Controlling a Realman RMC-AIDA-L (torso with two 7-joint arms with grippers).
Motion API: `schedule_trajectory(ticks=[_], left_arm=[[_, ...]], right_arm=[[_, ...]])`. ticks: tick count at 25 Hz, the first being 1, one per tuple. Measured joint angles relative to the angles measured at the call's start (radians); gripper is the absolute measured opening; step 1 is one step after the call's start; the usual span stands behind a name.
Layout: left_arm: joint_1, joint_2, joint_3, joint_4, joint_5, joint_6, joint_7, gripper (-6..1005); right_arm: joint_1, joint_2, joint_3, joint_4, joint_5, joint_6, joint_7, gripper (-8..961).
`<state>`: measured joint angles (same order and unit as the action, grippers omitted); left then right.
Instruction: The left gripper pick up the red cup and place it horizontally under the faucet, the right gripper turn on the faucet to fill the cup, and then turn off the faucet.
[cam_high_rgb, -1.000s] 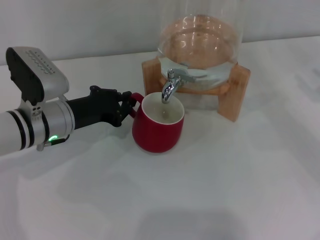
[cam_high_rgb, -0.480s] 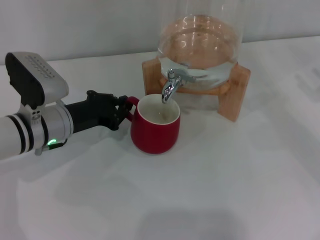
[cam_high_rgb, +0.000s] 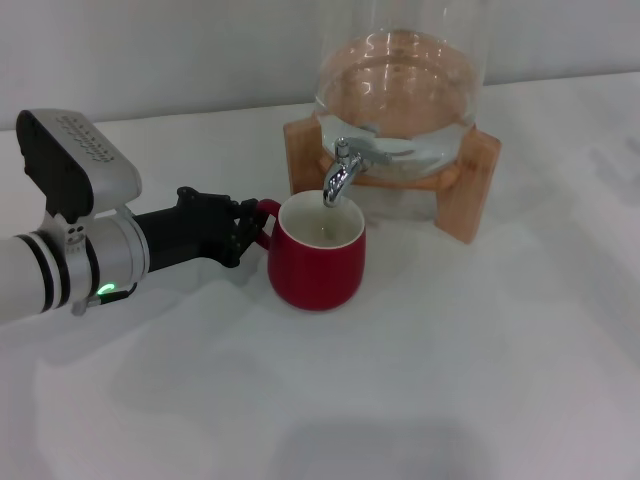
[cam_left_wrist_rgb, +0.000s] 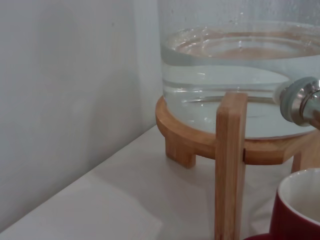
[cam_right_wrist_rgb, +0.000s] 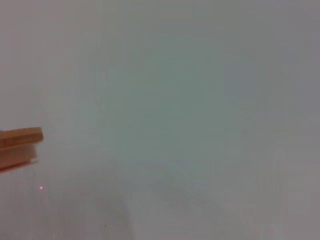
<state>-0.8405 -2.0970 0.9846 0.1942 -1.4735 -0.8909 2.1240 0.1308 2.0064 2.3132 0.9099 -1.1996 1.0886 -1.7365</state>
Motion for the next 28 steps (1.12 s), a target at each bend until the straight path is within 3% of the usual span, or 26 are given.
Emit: schedule_trajectory(ticks=[3,8,21,25,28], left_arm=[[0.0,0.0,0.0,0.0,-0.001,-0.001,-0.001,116],[0.0,0.0,0.002,0.0,-0.001,-0.003,-0.001,227],[0.002,-0.001,0.002,0.001,-0.001,-0.02,-0.008,235],[0.035,0.003,0.012,0.04,0.0,-0.067,-0.062,234],[0.104,0.005,0.042,0.132,0.0,-0.105,-0.123,234]], right_arm=[[-0.001,0.0,0.001,-0.001,0.0,0.005,0.0,630],[-0.002,0.0,0.003,-0.002,0.0,0.007,0.0,631],[-0.008,0.0,0.007,-0.002,0.0,0.019,0.0,631],[-0.01,0.0,0.009,-0.002,0.002,0.021,0.0,631],[-0.01,0.0,0.009,-0.002,0.007,0.021,0.0,631]])
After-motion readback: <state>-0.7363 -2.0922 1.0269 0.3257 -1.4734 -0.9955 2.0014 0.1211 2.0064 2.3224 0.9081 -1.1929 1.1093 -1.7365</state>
